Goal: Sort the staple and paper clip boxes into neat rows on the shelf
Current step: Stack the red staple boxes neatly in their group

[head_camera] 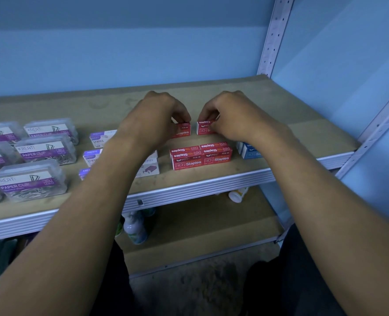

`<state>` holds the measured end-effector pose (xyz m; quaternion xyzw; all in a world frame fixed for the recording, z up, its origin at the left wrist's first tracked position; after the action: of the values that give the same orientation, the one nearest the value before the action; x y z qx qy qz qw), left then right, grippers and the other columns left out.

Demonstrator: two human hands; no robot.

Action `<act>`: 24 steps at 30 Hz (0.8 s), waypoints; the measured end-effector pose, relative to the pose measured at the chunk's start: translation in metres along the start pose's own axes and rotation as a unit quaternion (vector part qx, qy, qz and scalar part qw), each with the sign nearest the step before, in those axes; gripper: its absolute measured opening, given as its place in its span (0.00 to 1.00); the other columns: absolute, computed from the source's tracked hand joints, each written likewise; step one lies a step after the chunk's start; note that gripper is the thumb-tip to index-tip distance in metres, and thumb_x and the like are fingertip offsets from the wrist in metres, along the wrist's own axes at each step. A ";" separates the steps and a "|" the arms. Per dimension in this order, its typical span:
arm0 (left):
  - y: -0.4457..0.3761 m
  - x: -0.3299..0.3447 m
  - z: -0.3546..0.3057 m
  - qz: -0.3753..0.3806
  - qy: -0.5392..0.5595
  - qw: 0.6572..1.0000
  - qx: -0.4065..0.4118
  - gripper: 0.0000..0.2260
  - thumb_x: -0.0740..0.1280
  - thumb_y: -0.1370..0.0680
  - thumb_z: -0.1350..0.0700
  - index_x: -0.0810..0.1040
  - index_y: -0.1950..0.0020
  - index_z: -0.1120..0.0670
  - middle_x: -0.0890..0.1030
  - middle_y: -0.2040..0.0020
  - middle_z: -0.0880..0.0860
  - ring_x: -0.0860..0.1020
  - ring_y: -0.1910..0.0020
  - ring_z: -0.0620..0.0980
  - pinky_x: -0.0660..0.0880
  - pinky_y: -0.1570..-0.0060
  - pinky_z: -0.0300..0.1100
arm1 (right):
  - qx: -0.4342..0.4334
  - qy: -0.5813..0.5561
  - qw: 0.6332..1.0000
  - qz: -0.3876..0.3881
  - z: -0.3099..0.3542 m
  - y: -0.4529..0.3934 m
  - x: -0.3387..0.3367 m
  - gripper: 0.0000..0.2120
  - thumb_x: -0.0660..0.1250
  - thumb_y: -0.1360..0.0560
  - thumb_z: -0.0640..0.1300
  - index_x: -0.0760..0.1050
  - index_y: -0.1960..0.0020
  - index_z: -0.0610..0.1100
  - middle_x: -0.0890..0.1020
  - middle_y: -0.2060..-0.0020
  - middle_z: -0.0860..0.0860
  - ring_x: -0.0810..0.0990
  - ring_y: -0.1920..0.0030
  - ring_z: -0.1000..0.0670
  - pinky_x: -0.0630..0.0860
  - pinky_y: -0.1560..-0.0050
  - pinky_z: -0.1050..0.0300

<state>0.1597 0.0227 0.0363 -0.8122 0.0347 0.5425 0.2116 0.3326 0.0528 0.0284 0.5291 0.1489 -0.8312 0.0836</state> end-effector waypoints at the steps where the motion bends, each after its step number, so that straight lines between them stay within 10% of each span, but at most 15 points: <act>1: 0.000 0.000 0.000 -0.003 0.006 1.000 -0.003 0.14 0.70 0.27 0.66 0.85 0.45 0.53 0.86 0.50 0.51 0.82 0.54 0.46 0.77 0.44 0.41 | -0.001 -0.002 1.000 0.001 0.001 0.001 -0.001 0.15 0.69 0.24 0.35 0.86 0.47 0.52 0.85 0.50 0.51 0.83 0.52 0.52 0.80 0.48 0.60; 24: 0.028 -0.017 -0.016 0.021 0.032 0.999 0.011 0.13 0.73 0.28 0.66 0.84 0.45 0.55 0.86 0.52 0.49 0.83 0.54 0.41 0.80 0.47 0.39 | -0.038 0.011 0.999 0.029 0.024 0.037 -0.020 0.12 0.70 0.24 0.38 0.86 0.45 0.52 0.85 0.50 0.52 0.82 0.53 0.54 0.81 0.53 0.58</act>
<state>0.1580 -0.0119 0.0484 -0.8257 0.0647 0.5204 0.2079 0.3317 0.0093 0.0497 0.5390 0.1662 -0.8161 0.1259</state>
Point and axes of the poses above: each hand's wrist, its own y-axis away from the middle knuckle, its own x-axis out of the palm, z = x × y, the point moved 2 cm from there along -y, towards the middle knuckle
